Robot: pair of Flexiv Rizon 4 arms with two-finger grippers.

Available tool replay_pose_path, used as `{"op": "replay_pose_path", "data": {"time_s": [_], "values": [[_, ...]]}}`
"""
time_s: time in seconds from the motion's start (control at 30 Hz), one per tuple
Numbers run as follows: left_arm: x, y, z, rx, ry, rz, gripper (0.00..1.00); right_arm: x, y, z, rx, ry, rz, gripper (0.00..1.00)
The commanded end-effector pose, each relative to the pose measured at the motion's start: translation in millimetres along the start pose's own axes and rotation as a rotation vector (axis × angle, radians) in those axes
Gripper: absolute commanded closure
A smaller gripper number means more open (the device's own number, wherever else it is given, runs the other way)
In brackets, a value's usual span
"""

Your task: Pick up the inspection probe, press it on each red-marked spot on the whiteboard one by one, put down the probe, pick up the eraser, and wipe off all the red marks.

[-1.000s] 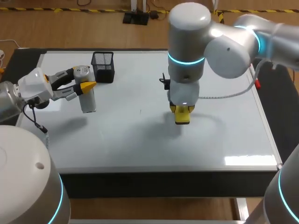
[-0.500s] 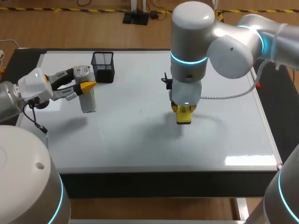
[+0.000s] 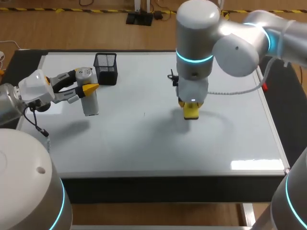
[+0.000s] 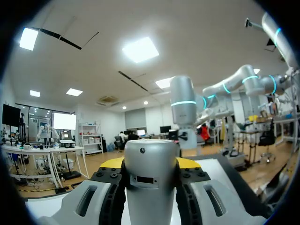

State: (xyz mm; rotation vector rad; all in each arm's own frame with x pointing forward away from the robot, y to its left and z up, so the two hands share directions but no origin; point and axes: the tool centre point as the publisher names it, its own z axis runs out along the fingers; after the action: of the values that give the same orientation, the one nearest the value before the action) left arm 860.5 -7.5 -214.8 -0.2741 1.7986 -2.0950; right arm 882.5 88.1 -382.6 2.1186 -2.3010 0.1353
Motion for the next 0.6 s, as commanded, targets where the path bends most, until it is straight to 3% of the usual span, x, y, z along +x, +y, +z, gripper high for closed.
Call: {"op": "replay_pose_path", "data": {"time_s": [0.03,0.37,0.6], "values": [[0.1,-1.0,0,0.0,0.0,0.001,1.0,11,-37,9,-0.031,0.012,0.008,1.0],[0.1,-1.0,0,0.0,0.0,0.001,1.0,42,-112,19,-0.042,0.001,0.031,1.0],[0.1,-1.0,0,0.0,0.0,0.001,1.0,54,-143,24,-0.049,-0.001,0.019,1.0]]}}
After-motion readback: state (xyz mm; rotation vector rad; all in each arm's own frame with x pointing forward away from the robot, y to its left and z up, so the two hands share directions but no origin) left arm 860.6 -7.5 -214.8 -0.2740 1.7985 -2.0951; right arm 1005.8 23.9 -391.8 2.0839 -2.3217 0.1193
